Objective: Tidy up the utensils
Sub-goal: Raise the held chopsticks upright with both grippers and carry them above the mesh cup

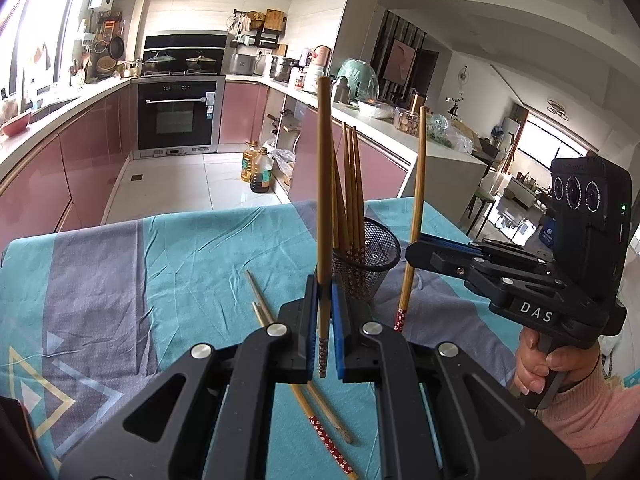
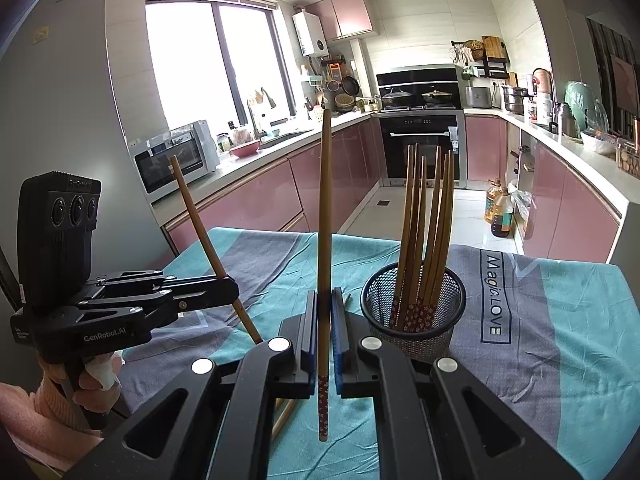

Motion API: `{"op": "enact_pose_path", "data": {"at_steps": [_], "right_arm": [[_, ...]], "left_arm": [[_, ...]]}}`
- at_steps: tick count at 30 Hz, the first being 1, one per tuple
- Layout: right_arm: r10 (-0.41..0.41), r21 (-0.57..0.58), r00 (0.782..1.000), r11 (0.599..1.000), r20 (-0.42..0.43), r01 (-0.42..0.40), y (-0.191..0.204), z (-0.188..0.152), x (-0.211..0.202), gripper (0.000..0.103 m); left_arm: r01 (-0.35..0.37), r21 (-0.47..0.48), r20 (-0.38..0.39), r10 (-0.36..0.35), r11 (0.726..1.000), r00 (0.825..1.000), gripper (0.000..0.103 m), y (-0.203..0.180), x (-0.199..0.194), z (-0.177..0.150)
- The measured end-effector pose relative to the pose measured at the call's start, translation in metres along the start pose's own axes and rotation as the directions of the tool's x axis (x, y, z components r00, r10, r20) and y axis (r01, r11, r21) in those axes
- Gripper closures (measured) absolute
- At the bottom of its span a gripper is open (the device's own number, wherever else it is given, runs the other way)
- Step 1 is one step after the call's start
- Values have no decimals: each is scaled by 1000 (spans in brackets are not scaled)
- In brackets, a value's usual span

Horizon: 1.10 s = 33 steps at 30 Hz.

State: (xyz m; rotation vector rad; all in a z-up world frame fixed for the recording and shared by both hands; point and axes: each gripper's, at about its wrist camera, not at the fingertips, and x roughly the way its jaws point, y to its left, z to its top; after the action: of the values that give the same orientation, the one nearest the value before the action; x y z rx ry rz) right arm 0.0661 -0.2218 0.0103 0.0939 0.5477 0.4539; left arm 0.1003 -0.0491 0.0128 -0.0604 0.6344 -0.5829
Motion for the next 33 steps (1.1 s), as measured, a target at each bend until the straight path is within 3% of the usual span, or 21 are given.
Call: {"op": "enact_pose_path", "data": {"at_steps": [33], "right_arm": [[-18, -10, 998, 1000, 59, 19, -8, 15, -10, 97]], "left_arm": [[21, 28, 37, -22, 999, 999, 96, -6, 7, 22]]}}
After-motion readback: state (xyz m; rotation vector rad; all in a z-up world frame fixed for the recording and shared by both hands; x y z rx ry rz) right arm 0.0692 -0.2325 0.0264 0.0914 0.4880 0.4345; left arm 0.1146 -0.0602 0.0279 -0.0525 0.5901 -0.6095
